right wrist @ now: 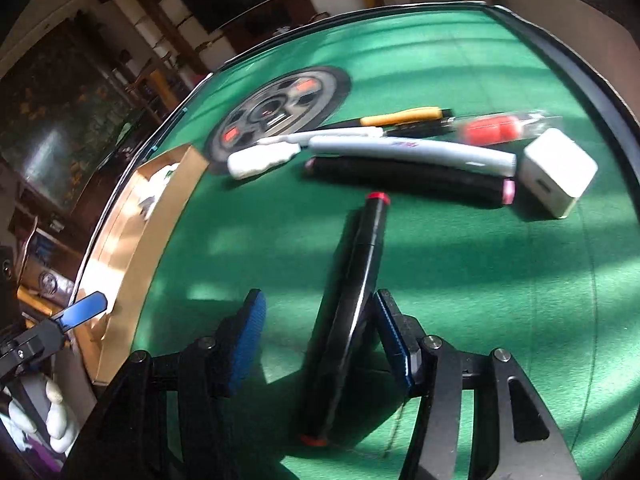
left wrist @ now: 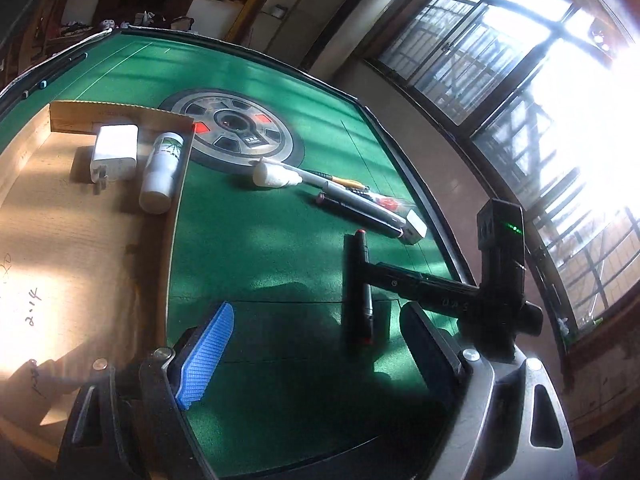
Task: Organize rigid objects
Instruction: 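Grasp the red-capped black marker with the left tool while the right tool reaches the pink-capped marker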
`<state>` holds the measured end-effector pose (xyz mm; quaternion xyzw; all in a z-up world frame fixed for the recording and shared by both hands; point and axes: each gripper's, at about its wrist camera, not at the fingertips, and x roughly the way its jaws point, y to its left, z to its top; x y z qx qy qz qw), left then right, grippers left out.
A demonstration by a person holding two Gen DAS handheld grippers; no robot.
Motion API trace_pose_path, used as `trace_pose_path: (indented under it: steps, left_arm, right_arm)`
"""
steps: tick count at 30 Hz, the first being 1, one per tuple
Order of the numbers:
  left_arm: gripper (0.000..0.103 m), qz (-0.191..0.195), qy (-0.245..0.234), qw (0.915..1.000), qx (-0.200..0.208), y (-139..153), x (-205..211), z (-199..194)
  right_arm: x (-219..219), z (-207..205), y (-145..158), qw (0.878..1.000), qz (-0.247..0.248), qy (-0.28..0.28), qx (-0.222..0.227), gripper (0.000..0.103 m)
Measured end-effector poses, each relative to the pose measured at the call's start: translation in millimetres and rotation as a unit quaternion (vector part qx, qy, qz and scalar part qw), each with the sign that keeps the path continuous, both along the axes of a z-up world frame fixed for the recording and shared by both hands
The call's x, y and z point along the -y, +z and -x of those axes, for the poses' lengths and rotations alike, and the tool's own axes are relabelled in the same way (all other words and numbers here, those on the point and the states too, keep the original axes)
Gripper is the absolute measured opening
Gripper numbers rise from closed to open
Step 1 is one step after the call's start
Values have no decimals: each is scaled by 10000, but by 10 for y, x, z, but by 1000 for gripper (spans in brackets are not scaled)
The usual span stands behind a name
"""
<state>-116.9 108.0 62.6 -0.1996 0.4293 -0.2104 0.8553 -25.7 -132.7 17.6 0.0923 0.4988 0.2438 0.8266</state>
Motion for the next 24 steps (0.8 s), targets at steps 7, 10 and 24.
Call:
trace_pose_path:
  steps: [7,10,24]
  left_arm:
    - [88,-158,-233,9996,92,-21,121,91]
    - [88,-99,-289,9995,1,-66,150,91]
    - [88,-190,-462,9987,-94,-166,220,36]
  right_arm:
    - [147,-380,395,9822,1271,-966,994,56]
    - [214,-702,303,9846,1236,-1021,699,56]
    - [204,-642,9,9964,601,-493,-327,55]
